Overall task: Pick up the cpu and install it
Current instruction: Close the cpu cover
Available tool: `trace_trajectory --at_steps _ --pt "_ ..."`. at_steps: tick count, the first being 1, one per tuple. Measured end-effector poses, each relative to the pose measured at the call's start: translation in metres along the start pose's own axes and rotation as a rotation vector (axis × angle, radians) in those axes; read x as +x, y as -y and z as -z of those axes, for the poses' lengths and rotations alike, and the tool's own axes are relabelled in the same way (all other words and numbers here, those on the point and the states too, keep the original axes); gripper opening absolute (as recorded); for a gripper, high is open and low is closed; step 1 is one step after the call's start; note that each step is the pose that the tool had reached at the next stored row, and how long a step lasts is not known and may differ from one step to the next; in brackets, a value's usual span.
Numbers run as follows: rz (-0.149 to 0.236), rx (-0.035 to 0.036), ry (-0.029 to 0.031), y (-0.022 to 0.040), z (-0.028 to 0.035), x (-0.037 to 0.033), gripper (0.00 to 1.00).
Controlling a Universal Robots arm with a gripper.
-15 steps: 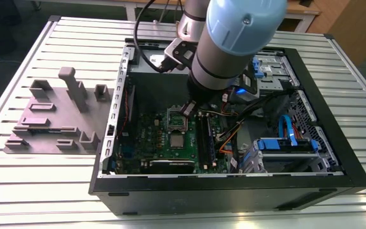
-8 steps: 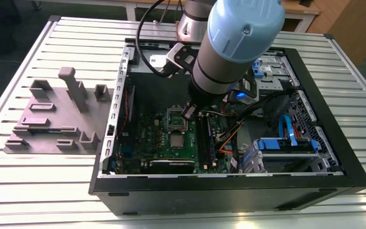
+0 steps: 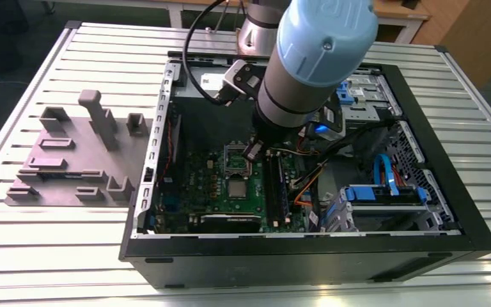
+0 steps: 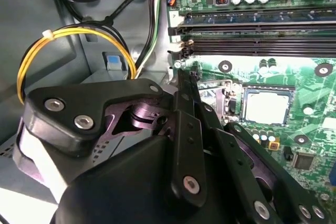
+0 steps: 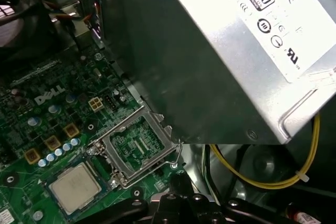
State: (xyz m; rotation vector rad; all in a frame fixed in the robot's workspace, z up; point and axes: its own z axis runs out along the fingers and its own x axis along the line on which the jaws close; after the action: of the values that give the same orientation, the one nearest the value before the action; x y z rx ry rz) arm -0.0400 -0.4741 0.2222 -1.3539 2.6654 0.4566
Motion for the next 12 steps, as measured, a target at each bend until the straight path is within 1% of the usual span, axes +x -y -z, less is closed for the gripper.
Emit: trace_trajectory --at_steps 6,12 --pt "0.001 -0.0003 0.0001 -0.0012 -0.0079 -0.002 0.11" --pt "0.002 -0.0033 0.0033 -0.0022 -0.0135 -0.0036 0.11"
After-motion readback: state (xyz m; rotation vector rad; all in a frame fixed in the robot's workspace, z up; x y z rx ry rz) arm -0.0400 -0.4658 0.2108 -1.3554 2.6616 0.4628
